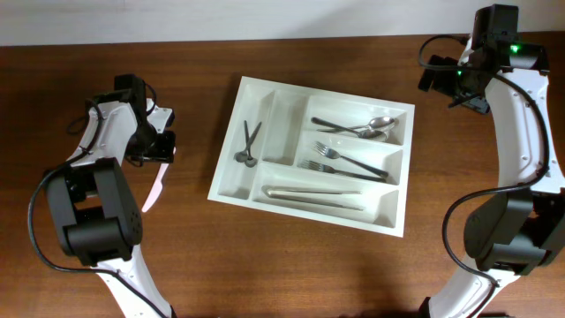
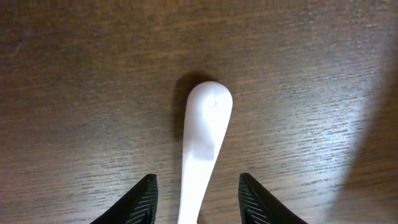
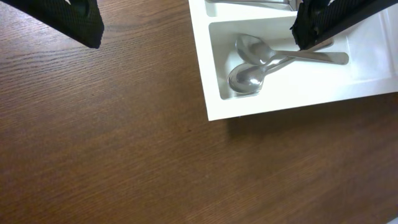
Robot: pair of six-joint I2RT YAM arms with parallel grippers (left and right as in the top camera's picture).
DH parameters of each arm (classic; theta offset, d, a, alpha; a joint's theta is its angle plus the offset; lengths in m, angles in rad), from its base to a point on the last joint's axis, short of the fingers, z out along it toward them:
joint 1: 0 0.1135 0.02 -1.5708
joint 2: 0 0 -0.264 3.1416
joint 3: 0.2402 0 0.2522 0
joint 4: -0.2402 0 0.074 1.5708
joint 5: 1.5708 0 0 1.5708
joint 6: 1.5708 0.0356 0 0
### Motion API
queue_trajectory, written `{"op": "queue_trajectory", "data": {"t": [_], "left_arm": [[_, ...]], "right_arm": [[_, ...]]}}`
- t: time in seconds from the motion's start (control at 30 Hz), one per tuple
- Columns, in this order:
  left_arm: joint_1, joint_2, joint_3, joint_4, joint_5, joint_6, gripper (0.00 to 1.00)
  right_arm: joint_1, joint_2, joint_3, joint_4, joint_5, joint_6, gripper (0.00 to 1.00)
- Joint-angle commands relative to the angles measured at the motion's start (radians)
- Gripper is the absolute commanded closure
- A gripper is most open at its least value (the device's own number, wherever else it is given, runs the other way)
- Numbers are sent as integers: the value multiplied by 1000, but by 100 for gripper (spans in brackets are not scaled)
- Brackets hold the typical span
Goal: Pack container
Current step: 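Lower the left gripper and close it on the pink knife handle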
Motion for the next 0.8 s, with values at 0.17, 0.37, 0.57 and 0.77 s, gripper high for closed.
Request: {"op": "queue_trajectory", "data": {"t": [0.17, 0.37, 0.57, 0.77], "left_arm": [[1, 74, 2, 10, -3, -2, 57], [1, 78, 2, 30, -3, -2, 58], [1, 78, 2, 47, -3, -2, 74], [1, 78, 2, 47, -3, -2, 98]], "right_arm": [[-2, 2, 16, 0, 13, 9, 1], [-2, 2, 16, 0, 13, 9, 2], [-2, 2, 16, 0, 13, 8, 1], [-2, 2, 16, 0, 13, 9, 1]]}}
